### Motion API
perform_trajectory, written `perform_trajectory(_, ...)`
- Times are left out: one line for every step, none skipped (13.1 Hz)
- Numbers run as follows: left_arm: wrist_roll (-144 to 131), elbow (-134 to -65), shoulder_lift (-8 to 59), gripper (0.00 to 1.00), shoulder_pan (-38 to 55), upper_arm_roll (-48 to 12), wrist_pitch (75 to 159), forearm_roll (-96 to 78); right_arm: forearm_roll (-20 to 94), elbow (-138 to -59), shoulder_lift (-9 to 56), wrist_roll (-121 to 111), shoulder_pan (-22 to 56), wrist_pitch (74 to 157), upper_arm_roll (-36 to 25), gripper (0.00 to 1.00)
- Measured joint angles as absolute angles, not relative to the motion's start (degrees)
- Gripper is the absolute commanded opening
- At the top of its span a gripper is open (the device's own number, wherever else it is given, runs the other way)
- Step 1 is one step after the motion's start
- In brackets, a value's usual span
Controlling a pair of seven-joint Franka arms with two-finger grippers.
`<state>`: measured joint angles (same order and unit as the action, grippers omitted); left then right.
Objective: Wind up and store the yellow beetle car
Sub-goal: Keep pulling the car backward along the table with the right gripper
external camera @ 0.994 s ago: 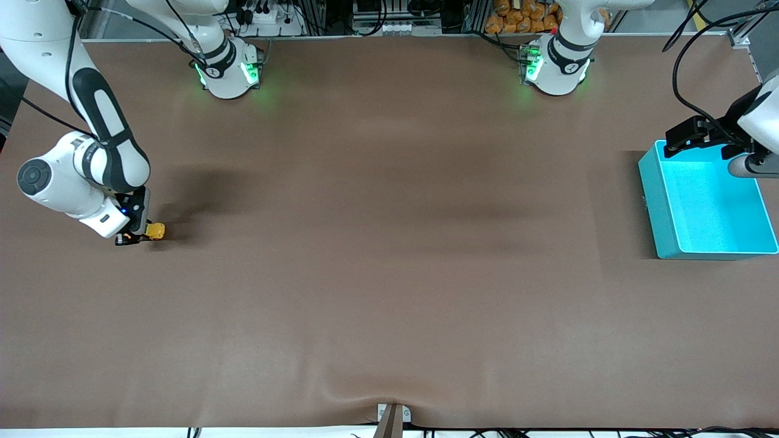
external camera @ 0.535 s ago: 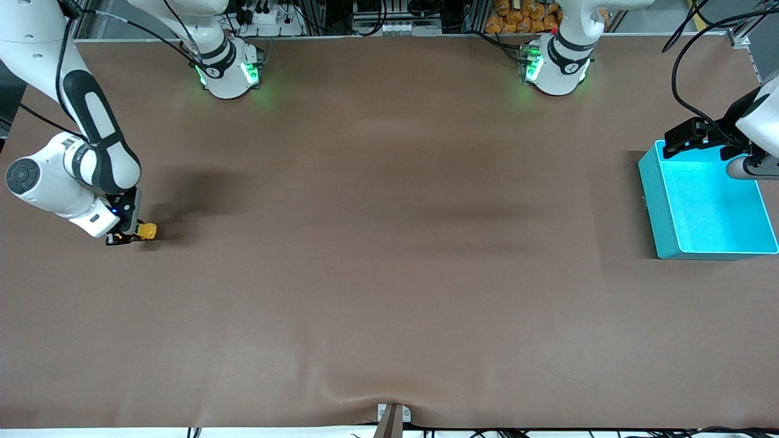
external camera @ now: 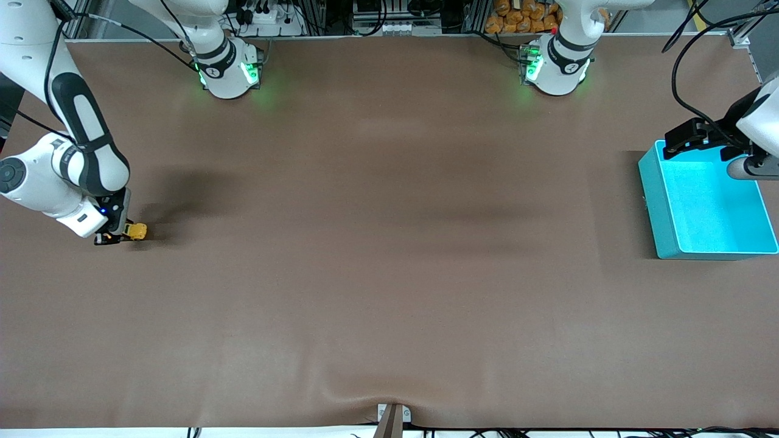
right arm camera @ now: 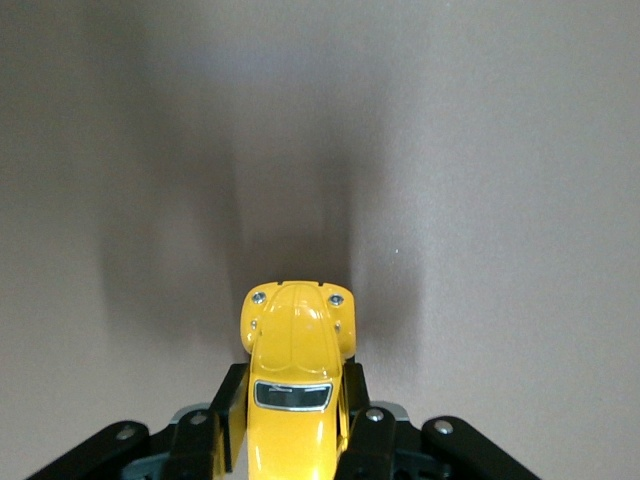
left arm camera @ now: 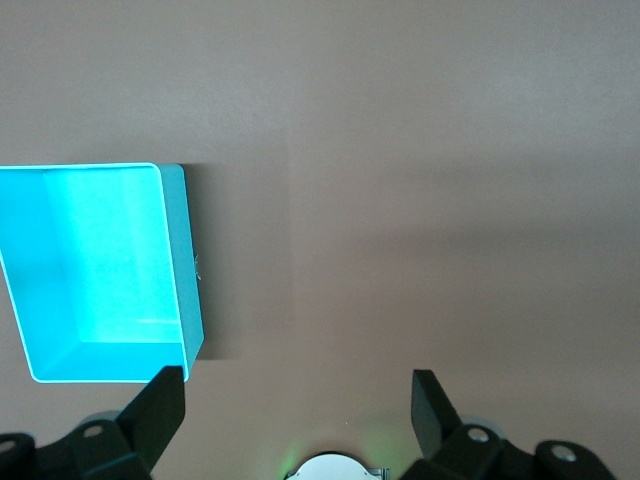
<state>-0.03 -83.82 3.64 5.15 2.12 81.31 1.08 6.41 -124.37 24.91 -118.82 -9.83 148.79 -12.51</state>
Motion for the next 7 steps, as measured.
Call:
perform_trajectory(-0.03, -83.82, 3.64, 1.00, 5.15, 2.12, 81.32, 1.08, 6.41, -124.02, 25.10, -119.08, -10.09, 148.53, -12.52, 0.31)
perform_trajectory(-0.03, -83.82, 3.64, 1.00, 5.15, 2.12, 81.33, 1.08, 6.41, -123.57, 25.32, -119.36, -10.28, 148.04, -12.54, 0.31)
perform_trajectory(-0.03, -83.82, 3.64, 1.00, 5.15, 2.12, 81.33, 1.08, 6.41, -123.04, 25.58, -119.81, -10.50, 147.48, -12.56, 0.31)
perform_trajectory(-0.03, -83.82, 3.64, 1.00, 5.15, 2.11, 81.34, 1.08, 6.41, -122.26, 25.94, -120.22, -10.74, 146.57, -12.56, 0.31)
perform_trajectory(-0.03, -83.82, 3.64, 1.00, 5.15, 2.11, 81.34, 1.08, 6.41, -121.14, 26.47, -120.65, -11.05, 145.21, -12.57, 0.31)
perform_trajectory(-0.03, -83.82, 3.64, 1.00, 5.15, 2.12, 81.35, 1.08, 6.41, -119.79, 27.14, -121.14, -11.46, 143.73, -12.61, 0.31)
perform_trajectory(-0.03, -83.82, 3.64, 1.00, 5.15, 2.12, 81.35, 1.08, 6.41, -118.57, 27.77, -121.85, -11.89, 142.54, -12.68, 0.31)
